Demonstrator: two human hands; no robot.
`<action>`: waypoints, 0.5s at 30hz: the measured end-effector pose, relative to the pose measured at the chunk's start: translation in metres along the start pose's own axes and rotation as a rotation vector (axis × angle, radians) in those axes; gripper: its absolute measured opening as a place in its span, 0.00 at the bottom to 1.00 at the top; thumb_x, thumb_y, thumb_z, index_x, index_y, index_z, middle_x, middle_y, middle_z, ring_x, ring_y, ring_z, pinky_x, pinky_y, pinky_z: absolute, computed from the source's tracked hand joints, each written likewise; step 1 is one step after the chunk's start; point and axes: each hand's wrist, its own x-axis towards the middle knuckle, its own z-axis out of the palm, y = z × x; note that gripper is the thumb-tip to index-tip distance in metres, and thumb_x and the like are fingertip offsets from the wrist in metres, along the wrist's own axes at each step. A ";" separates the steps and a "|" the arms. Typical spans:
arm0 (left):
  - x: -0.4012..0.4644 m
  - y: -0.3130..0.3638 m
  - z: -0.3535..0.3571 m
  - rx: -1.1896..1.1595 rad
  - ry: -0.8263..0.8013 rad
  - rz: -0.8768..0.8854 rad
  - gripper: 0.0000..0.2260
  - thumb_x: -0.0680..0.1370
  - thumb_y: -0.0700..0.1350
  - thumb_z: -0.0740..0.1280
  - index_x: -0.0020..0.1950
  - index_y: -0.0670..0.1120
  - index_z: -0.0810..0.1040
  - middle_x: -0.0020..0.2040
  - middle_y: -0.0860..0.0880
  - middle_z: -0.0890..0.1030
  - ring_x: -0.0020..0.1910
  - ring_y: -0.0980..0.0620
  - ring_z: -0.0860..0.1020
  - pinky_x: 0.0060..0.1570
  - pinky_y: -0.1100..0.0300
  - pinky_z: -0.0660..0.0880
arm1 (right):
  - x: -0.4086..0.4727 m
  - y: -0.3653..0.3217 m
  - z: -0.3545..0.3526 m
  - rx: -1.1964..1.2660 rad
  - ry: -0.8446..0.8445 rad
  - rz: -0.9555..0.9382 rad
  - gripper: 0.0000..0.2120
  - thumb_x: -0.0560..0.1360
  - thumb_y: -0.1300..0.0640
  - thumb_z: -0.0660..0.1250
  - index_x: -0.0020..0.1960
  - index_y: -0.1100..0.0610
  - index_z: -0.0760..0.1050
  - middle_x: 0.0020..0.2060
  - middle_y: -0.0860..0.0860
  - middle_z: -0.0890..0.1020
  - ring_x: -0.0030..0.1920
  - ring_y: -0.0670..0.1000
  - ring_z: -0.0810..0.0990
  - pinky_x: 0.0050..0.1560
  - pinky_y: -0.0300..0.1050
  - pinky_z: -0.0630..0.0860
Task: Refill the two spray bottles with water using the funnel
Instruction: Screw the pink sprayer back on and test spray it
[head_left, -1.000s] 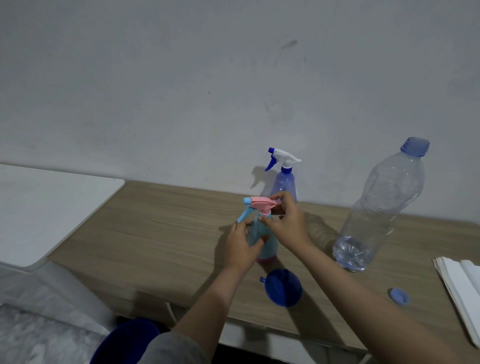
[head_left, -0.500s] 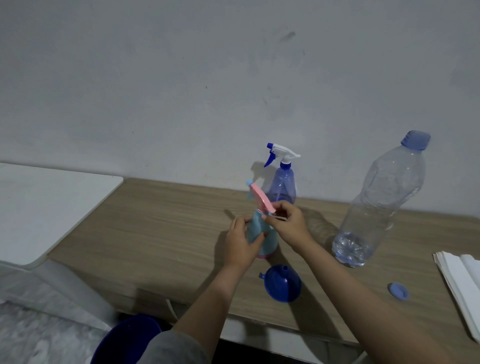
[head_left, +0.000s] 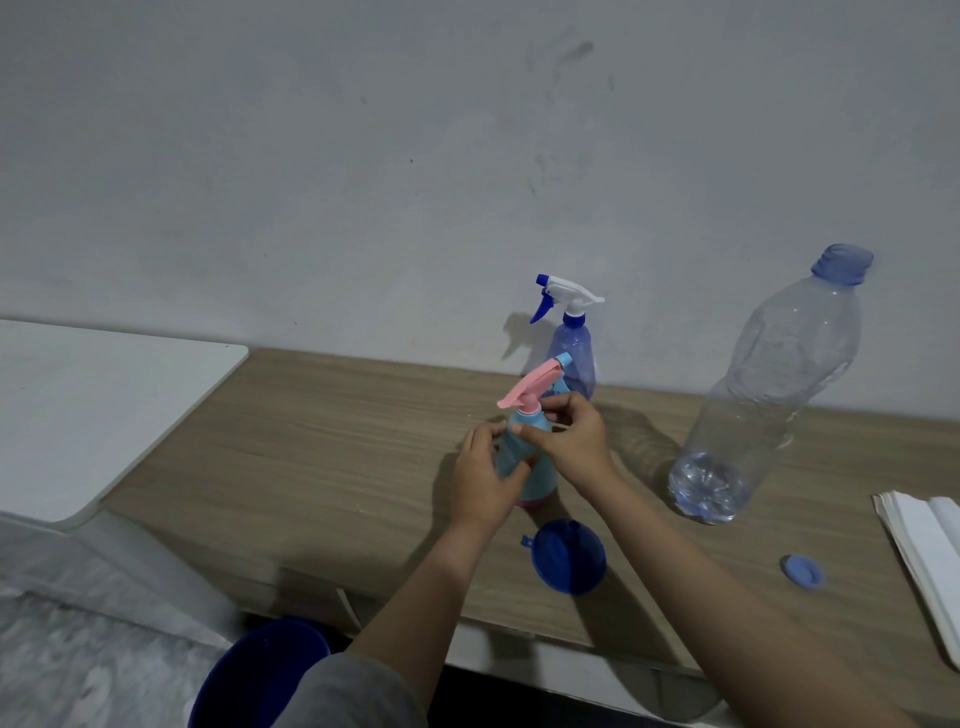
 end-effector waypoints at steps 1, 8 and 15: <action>0.000 0.000 0.000 -0.011 -0.002 0.001 0.20 0.71 0.50 0.75 0.60 0.49 0.74 0.58 0.55 0.76 0.52 0.60 0.76 0.37 0.77 0.70 | 0.000 0.000 0.000 -0.009 -0.015 -0.008 0.20 0.67 0.59 0.78 0.55 0.59 0.77 0.50 0.49 0.81 0.51 0.45 0.79 0.51 0.40 0.77; 0.000 0.001 0.000 -0.007 0.001 -0.006 0.20 0.71 0.47 0.74 0.60 0.48 0.74 0.59 0.53 0.76 0.55 0.58 0.75 0.40 0.76 0.68 | 0.000 -0.005 0.000 -0.005 0.001 -0.009 0.16 0.66 0.59 0.78 0.50 0.59 0.77 0.46 0.51 0.82 0.48 0.48 0.81 0.49 0.40 0.78; 0.000 0.001 -0.001 -0.028 -0.008 -0.011 0.21 0.71 0.48 0.75 0.61 0.48 0.74 0.59 0.54 0.76 0.55 0.60 0.76 0.38 0.77 0.70 | 0.000 -0.003 -0.006 -0.044 -0.082 -0.027 0.15 0.72 0.64 0.71 0.58 0.60 0.77 0.52 0.50 0.81 0.53 0.46 0.79 0.58 0.46 0.77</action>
